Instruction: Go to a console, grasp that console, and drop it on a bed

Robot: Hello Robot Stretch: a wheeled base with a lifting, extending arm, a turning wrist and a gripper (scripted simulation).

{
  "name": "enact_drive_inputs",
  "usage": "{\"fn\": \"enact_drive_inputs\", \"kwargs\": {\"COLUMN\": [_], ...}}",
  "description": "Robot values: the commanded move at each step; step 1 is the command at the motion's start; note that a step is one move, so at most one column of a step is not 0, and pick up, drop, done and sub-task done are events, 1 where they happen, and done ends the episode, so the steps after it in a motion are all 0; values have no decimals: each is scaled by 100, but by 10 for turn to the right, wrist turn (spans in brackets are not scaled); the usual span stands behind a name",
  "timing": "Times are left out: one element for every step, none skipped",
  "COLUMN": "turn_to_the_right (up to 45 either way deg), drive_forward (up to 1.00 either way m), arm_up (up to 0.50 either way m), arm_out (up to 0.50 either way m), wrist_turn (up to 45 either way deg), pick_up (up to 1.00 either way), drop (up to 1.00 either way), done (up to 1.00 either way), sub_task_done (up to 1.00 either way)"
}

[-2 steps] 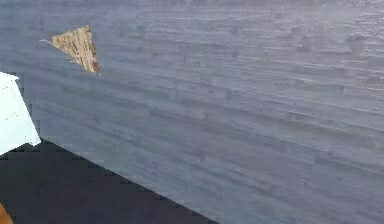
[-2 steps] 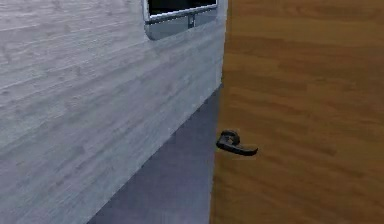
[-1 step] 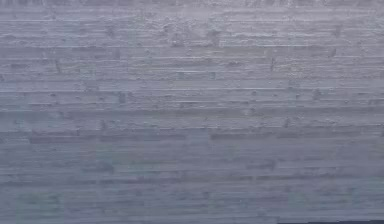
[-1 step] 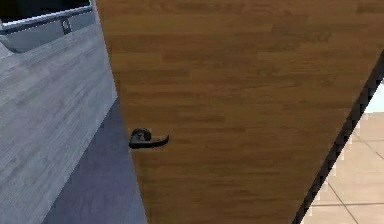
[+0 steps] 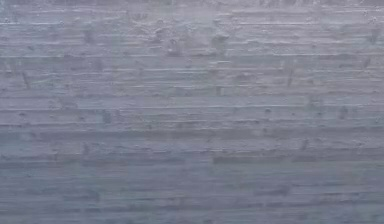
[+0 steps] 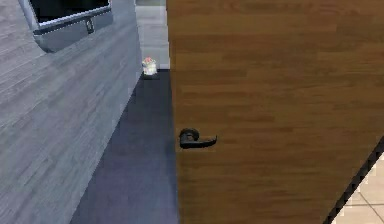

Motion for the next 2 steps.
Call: {"fn": "enact_drive_inputs", "kwargs": {"turn_to_the_right": [0,450], "drive_forward": [15,0], "arm_up": [0,0], "arm_out": [0,0], "wrist_turn": [0,0], "pick_up": [0,0], "drop": [0,0], "done": [0,0], "sub_task_done": [0,0]}}
